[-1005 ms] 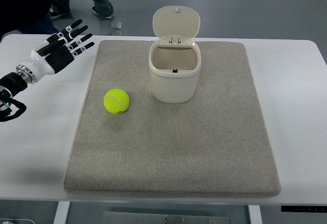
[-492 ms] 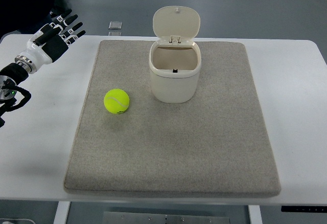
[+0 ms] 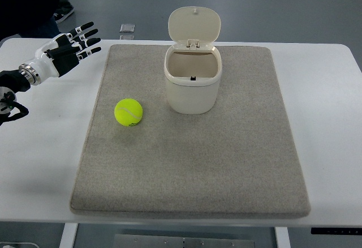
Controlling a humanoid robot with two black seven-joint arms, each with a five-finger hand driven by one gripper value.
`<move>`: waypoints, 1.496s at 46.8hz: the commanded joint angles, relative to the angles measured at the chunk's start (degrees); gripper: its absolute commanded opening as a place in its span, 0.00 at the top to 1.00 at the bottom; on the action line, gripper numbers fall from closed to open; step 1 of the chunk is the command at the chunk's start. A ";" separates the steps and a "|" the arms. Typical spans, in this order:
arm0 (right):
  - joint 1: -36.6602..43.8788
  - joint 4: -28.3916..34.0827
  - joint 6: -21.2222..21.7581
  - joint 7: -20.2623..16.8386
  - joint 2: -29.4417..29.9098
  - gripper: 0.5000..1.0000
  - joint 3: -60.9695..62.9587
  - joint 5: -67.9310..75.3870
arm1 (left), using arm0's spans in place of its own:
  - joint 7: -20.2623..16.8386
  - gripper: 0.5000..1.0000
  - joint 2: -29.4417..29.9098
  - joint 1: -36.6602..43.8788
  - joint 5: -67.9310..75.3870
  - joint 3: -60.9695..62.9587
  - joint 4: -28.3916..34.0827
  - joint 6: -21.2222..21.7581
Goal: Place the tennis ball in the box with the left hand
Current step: 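Raise the left hand and open its fingers near the mat edge, then move the open left hand over the tennis ball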
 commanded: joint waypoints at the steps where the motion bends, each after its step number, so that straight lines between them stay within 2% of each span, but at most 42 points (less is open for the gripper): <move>1: 0.00 0.00 0.02 0.00 0.00 0.12 0.00 0.00 | -0.07 0.02 0.91 -0.08 3.58 0.00 -0.07 -0.04; 21: 0.00 0.00 0.02 0.00 0.00 0.12 0.00 0.00 | -0.16 0.02 9.17 0.27 21.68 0.00 -7.89 -0.13; 33: 0.00 0.00 0.02 0.00 0.00 0.12 0.00 0.00 | -0.25 0.02 10.84 0.18 35.04 -0.09 -12.99 0.40; 46: 0.00 0.00 0.02 0.00 0.00 0.12 0.00 0.00 | -6.31 0.03 13.13 0.10 50.86 -0.09 -22.48 0.84; 50: 0.00 0.00 0.02 0.00 0.00 0.12 0.00 0.00 | -8.15 0.03 13.13 0.10 57.62 -0.09 -24.76 2.41; 57: 0.00 0.00 0.02 0.00 0.00 0.12 0.00 0.00 | -9.12 0.03 13.13 0.10 69.23 0.26 -29.25 8.39; 70: 0.00 0.00 0.02 0.00 0.00 0.12 0.00 0.00 | -9.12 0.03 11.99 0.10 82.59 0.70 -34.52 9.01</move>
